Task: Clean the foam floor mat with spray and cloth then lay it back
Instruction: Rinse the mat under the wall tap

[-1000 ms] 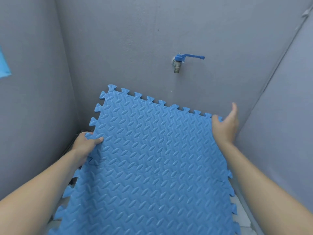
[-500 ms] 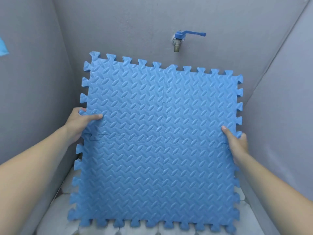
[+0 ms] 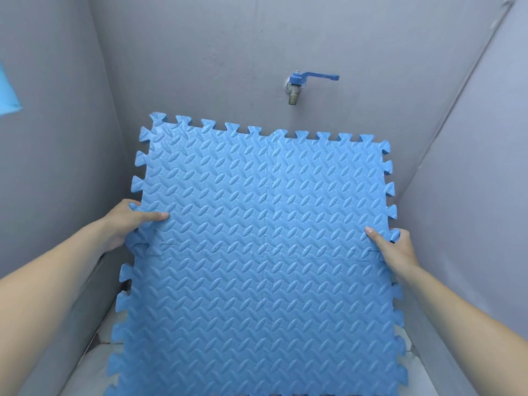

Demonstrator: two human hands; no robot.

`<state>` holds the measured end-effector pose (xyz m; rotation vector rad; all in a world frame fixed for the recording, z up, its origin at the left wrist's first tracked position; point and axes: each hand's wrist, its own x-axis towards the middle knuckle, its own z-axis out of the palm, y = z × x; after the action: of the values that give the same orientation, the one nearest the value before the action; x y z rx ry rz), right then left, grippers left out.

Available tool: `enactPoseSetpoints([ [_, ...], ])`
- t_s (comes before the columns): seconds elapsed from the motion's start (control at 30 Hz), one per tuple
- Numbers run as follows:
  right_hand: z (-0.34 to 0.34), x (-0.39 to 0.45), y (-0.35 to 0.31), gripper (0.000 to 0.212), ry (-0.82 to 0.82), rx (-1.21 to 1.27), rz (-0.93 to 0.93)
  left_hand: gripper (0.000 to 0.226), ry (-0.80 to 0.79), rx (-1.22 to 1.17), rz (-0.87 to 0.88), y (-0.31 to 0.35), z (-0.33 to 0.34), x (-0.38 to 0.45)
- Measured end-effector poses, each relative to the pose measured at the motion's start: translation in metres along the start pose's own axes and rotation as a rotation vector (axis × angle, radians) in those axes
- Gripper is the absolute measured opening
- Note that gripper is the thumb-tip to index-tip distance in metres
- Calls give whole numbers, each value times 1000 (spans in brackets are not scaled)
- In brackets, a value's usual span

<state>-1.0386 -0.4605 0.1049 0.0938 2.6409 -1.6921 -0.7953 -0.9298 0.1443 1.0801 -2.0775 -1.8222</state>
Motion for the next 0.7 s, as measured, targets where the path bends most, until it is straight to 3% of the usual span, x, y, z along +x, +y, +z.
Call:
enactPoseSetpoints([
  [0.1,-3,-11,21,64,56,14,-27,56,-142,14,-89,-7,-9,-2],
  [0.27,-6,-28,30,54,142,69,-76,59,-141,23,-87,-9,-15,0],
  [0.57,-12,-25,1,32,510,141,-187,106,-144,-118,101,10,-14,2],
  [0.7,-11,-22,-7,32,535,111,-228,91,-17,-88,213,14,-8,-2],
])
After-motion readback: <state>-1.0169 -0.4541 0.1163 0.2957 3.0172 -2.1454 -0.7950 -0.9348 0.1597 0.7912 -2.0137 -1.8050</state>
